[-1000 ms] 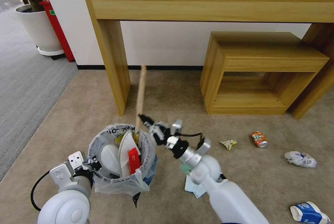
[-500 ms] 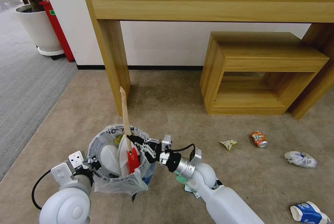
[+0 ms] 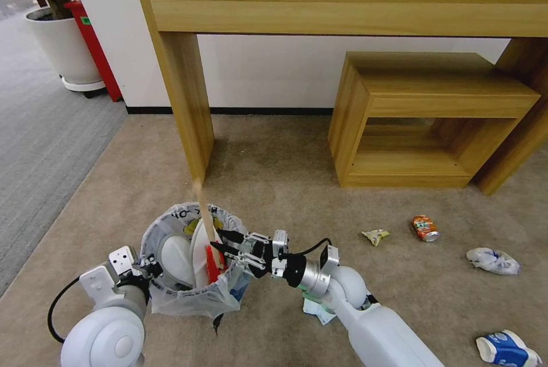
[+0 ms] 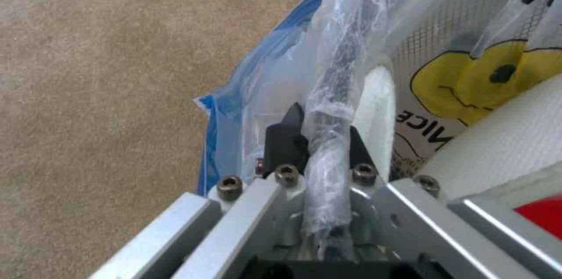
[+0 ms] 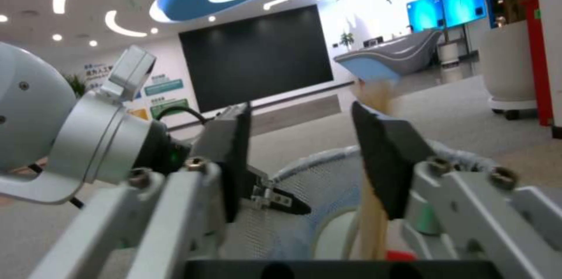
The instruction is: Pick up the trash bin and place the garbage on the floor into it.
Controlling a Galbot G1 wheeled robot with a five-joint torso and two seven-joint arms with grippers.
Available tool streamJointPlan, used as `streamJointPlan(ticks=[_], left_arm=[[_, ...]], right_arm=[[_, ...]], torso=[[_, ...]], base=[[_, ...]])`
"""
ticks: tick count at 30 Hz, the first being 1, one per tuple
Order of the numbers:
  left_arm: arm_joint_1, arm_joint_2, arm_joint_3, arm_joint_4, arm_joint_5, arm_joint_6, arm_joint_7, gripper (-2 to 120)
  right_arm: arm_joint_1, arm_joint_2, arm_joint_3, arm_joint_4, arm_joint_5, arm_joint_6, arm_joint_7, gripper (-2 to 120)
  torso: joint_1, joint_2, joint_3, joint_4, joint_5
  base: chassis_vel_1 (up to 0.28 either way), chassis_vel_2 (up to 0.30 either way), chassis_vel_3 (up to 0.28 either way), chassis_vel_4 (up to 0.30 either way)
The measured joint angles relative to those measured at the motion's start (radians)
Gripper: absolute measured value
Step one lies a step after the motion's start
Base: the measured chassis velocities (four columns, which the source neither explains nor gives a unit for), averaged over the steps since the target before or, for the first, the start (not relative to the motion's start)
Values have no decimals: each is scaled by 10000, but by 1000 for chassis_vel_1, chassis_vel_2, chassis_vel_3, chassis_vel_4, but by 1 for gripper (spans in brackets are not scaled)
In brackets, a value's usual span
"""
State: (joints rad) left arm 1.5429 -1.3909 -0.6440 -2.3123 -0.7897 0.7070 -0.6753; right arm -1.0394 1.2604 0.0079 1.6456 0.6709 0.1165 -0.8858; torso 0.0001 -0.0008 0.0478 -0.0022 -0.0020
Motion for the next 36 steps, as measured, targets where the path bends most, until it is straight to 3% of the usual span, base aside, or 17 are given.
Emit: streamJointPlan(ticks=[6, 8, 10, 13, 15, 17, 18, 22, 23, 26, 27, 30, 33, 34, 36], left_arm=[[13, -12, -2, -42, 0, 0, 4, 1], [-6, 11, -109, -51, -41, 1, 8, 1], [-26, 29, -168, -51, -70, 2, 9, 1], [-181, 233, -597, -39, -331, 19, -26, 1], [-197, 275, -661, -30, -362, 21, -36, 1], [-226, 483, -1031, 21, -504, 29, -64, 1], [-226, 483, -1031, 21, -504, 29, -64, 1], [-143, 687, -1589, -41, -907, 40, -143, 1], [-143, 687, -1589, -41, -907, 40, -143, 1], [-94, 862, -1915, -117, -1167, 66, -162, 1], [-94, 862, -1915, -117, -1167, 66, -162, 1], [-85, 947, -2010, -148, -1268, 76, -162, 1], [-71, 946, -2003, -183, -1274, 78, -162, 1], [-40, 906, -1939, -261, -1262, 82, -162, 1], [-35, 893, -1919, -275, -1248, 82, -162, 1]], right_arm=[[-34, -34, 134, 19, -68, 7, -17, 70], [-35, -37, 262, 114, -38, 116, 469, 82], [-35, -41, 283, 151, -9, 145, 704, 86], [-118, -250, 573, 732, -50, -164, 2928, 98], [-154, -325, 648, 882, -176, -390, 3475, 99], [-428, -826, 914, 1647, -673, -1783, 6168, 100], [-428, -826, 914, 1647, -673, -1783, 6168, 100], [-1332, -1564, 1175, 2812, -326, -3977, 10234, 100], [-1332, -1564, 1175, 2812, -326, -3977, 10234, 100], [-2121, -1791, 1557, 3626, 177, -5386, 11809, 100], [-2121, -1791, 1557, 3626, 177, -5386, 11809, 100], [-2909, -1937, 1939, 4407, 838, -6350, 13219, 100], [-3222, -1979, 2100, 4622, 1090, -6623, 13635, 100], [-3603, -1943, 2282, 4688, 1657, -7055, 14444, 100], [-3650, -1879, 2282, 4606, 1904, -7146, 14754, 100]], torso=[[0, 0, 0, 0, 0], [0, 0, 0, 0, 0], [-1, 1, 0, 0, -1], [0, 0, 0, 1, 0], [-1, 1, 0, 1, 1], [0, 0, 0, 1, 0], [0, 0, 0, 1, 0], [-1, 0, 0, 0, 0], [-1, 0, 0, 0, 0], [0, 1, 0, 0, 1], [0, 1, 0, 0, 1], [-1, 1, -1, 1, 0], [-1, 1, -1, 0, -1], [0, 1, 0, 0, -1], [-1, 1, -1, 0, 0]], base=[[0, 0, 0, 0], [0, 0, 0, 0], [0, 0, 0, 0], [0, 0, 0, 0], [0, 0, 0, 0], [0, 0, 0, 0], [0, 0, 0, 0], [0, 0, 0, 0], [0, 0, 0, 0], [0, 0, 0, 0], [0, 0, 0, 0], [0, 0, 0, 0], [0, 0, 0, 0], [0, 0, 0, 0], [0, 0, 0, 0]])
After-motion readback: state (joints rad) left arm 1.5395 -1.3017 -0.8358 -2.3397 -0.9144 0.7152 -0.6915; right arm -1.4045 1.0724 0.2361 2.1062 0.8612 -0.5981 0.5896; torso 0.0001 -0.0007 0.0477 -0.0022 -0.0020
